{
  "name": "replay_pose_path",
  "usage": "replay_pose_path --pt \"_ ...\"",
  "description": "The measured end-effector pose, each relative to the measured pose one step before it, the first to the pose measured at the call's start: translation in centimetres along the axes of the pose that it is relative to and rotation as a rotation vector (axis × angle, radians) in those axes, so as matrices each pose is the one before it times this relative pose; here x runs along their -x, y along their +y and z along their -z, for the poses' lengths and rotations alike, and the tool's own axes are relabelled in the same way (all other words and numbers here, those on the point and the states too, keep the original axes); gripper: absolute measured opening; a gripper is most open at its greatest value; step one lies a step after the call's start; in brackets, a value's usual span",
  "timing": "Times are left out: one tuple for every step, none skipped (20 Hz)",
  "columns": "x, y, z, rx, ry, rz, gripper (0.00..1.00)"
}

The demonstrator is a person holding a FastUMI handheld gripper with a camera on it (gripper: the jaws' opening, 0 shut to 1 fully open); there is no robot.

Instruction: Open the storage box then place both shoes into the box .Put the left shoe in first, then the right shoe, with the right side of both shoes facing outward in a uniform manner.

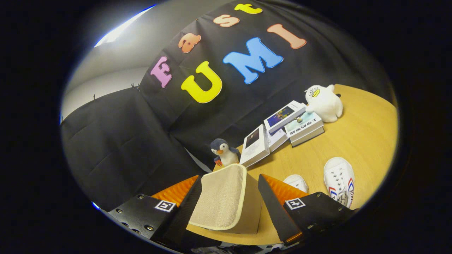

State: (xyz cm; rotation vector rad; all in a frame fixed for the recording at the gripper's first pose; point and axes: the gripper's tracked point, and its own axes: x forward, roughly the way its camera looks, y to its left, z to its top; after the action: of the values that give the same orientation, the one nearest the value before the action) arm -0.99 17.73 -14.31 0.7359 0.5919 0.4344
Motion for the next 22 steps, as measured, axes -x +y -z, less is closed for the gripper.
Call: replay_pose_path --pt "-0.260 -0.048 0.753 -0.01804 0.02456 -0.00982 0.97" --pt "-0.260 -0.107 0.791 -0.01842 0.02296 -0.00775 0.97" --pt "-0.247 -0.136 0.656 -0.02182 0.02109 -0.00876 0.97" --pt "-0.072 -0.025 0.653 -0.02505 0.01937 -0.01099 0.97" --pt "-0.182 -0.151 0.485 -0.02503 0.01732 -0.00723 0.97" --pt "-0.279 -0.158 0.642 -0.02570 0.01600 -0.00524 0.97" --pt "-0.466 -0.200 0.520 -0.02357 0.01269 -0.00160 0.97" --pt "-0.227 -0.050 0.464 -0.02328 0.01104 -0.00512 0.97" --pt "-0.207 -0.258 0.251 -0.02499 0.01013 -0.00444 0.97" --pt "-0.234 -0.287 0.500 -0.02566 0.01298 -0.00514 0.97" --pt "-0.273 -0.258 0.389 -0.02549 0.01208 -0.00411 0.97" --pt "-0.274 -0.228 0.461 -0.02647 0.01658 -0.00654 0.97" --pt "-0.361 -0.130 0.517 -0.02817 0.01866 -0.00840 0.97" --pt "-0.278 -0.144 0.566 -0.02941 0.01507 -0.00603 0.97" --pt "-0.351 -0.336 0.469 -0.02343 0.01553 -0.00395 0.97" --pt "-0.119 -0.034 0.649 -0.01843 0.01431 -0.00287 0.97" --pt "-0.249 0.172 0.544 -0.01742 0.01248 -0.00808 0.97" --pt "0.180 0.019 0.065 -0.01812 0.01128 -0.00394 0.97" --pt "-0.426 -0.039 0.300 -0.01543 0.01038 -0.00283 0.94" --pt "-0.163 -0.097 0.565 -0.00873 0.01251 -0.00453 0.94" --pt "-0.174 -0.118 0.184 -0.00429 0.00862 -0.00135 0.94" --pt "-0.272 -0.044 0.062 -0.00619 0.00329 0.00087 0.89"
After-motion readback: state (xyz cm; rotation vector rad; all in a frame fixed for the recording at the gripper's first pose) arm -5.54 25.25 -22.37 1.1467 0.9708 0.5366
